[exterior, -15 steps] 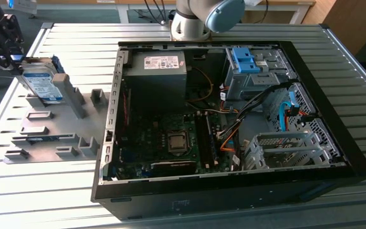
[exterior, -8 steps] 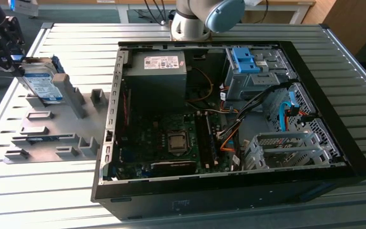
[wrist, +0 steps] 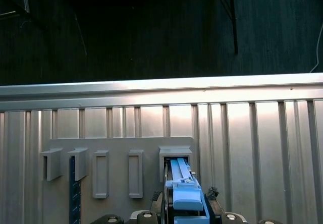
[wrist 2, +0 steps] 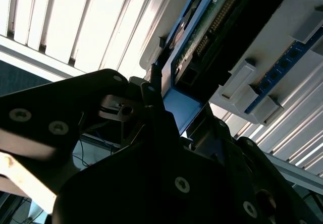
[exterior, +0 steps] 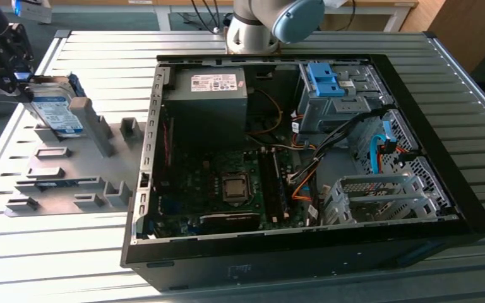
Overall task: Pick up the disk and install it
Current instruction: 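Pick up the disk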
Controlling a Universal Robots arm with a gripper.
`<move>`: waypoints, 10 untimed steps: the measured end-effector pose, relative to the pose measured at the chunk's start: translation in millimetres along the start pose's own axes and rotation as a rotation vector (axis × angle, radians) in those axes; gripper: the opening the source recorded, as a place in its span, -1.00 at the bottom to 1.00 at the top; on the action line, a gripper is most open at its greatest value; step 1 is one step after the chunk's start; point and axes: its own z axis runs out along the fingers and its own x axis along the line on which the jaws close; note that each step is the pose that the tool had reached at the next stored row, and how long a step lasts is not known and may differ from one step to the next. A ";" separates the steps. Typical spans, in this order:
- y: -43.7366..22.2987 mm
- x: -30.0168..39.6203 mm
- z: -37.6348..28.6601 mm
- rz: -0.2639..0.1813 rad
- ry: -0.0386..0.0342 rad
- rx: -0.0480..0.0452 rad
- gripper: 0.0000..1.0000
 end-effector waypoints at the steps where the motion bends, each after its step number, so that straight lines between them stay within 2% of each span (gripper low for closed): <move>1: 0.0 0.0 0.3 0.000 0.0001 -0.0001 -0.11; 10: 0.0 0.0 1.3 0.000 0.0011 0.0000 -0.14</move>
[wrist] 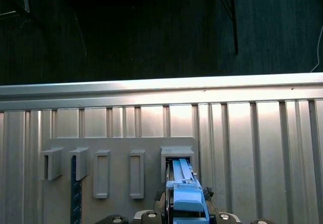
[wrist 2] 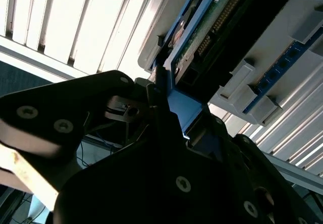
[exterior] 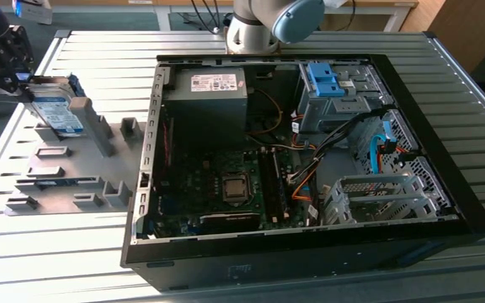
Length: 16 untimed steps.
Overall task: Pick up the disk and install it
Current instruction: 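Pick up the disk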
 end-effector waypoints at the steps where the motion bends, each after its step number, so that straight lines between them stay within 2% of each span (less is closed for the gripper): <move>1: 0.0 0.0 0.0 0.000 0.0001 0.0000 -0.26; 13: 0.0 0.0 0.0 0.000 0.0006 0.0000 -0.26; 16: 0.0 0.1 0.0 -0.024 0.0010 -0.0004 -0.26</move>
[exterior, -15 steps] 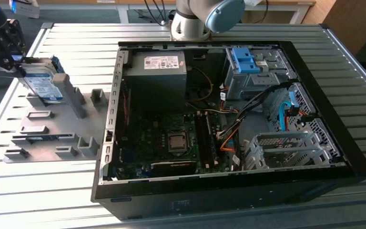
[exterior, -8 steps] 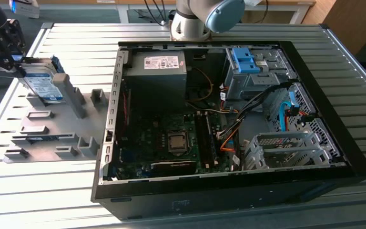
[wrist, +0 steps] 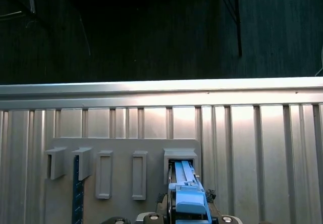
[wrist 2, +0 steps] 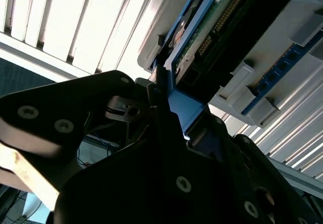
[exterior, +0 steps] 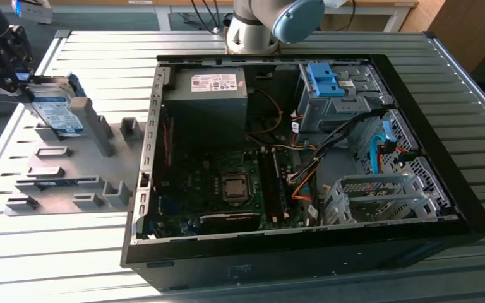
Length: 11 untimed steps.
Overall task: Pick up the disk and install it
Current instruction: 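Pick up the disk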
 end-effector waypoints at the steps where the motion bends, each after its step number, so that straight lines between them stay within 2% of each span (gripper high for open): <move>1: 0.0 0.0 0.0 -0.006 0.0001 0.0001 -0.26; 8: 0.0 0.2 0.0 -0.018 0.0003 -0.0001 -0.26; 11: 0.0 0.2 0.1 -0.006 0.0003 0.0000 -0.26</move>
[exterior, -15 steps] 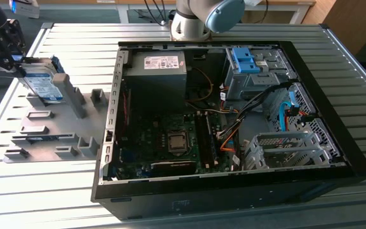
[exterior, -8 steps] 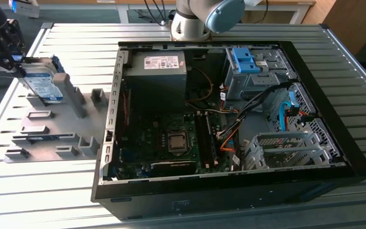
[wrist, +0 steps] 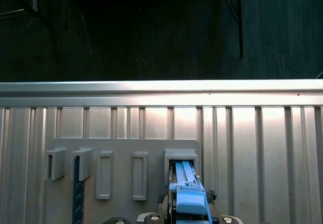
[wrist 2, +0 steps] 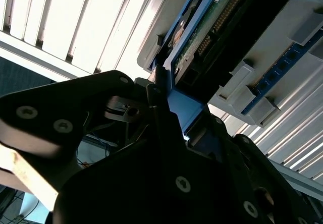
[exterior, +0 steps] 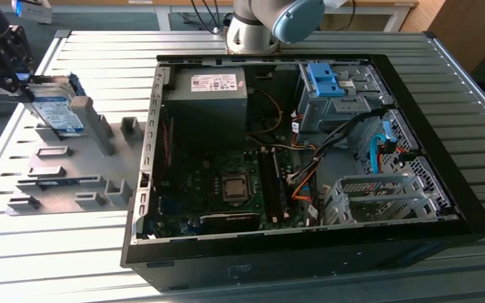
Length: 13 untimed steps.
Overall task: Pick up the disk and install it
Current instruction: 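Pick up the disk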
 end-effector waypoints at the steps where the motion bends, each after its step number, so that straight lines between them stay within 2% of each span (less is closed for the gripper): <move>1: 0.0 0.0 0.0 0.003 0.0001 0.0000 -0.26; 13: 0.0 0.0 -0.7 0.006 0.0001 0.0001 -0.26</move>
